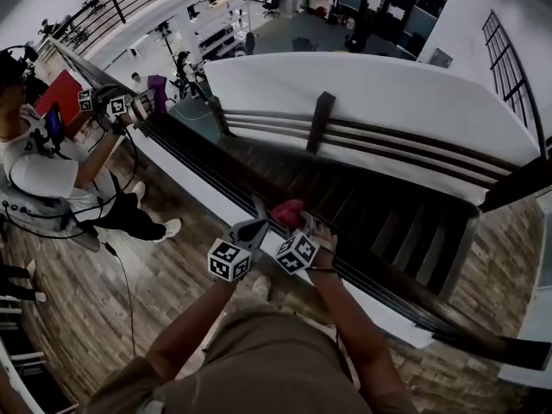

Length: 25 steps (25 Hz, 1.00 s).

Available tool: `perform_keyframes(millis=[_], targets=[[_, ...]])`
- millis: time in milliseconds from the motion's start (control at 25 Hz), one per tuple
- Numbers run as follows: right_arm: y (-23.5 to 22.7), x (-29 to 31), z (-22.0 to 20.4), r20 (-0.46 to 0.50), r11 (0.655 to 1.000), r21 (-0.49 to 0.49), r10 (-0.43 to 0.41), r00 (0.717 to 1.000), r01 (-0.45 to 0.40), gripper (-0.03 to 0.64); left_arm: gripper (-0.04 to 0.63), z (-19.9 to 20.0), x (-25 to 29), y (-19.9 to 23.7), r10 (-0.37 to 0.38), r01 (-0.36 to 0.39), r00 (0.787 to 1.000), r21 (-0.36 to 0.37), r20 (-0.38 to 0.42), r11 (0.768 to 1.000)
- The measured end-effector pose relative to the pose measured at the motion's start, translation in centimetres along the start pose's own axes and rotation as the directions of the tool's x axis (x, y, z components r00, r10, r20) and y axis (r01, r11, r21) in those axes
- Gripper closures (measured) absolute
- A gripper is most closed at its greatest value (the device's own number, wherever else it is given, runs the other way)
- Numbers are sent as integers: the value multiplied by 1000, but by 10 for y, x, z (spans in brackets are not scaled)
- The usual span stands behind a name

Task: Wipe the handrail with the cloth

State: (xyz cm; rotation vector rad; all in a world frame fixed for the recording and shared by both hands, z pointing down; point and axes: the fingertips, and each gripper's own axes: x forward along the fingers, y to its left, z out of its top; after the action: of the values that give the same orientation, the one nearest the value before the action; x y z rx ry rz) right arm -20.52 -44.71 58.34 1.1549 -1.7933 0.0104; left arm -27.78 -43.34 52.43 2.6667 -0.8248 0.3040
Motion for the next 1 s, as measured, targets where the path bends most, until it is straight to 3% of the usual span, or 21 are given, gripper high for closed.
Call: perform_keyframes(millis=[280, 520, 720, 1000], targets=[[-26, -38, -39, 26, 993, 75, 88, 996, -90, 445, 578, 1, 10, -63, 103, -101, 994, 28, -43, 994], [-41, -82, -105, 44, 996, 15, 82, 996, -83, 448, 578, -7, 26, -144, 182, -182, 983, -3, -19, 983], [-48, -117, -157, 29, 997, 7, 76, 997, -76, 449, 578, -12, 38, -204, 164, -164, 986, -6, -25, 986], [-56, -153, -206, 23, 995, 64, 81, 996, -82, 449, 578, -17, 58, -244, 64, -65, 997, -10, -44, 998]])
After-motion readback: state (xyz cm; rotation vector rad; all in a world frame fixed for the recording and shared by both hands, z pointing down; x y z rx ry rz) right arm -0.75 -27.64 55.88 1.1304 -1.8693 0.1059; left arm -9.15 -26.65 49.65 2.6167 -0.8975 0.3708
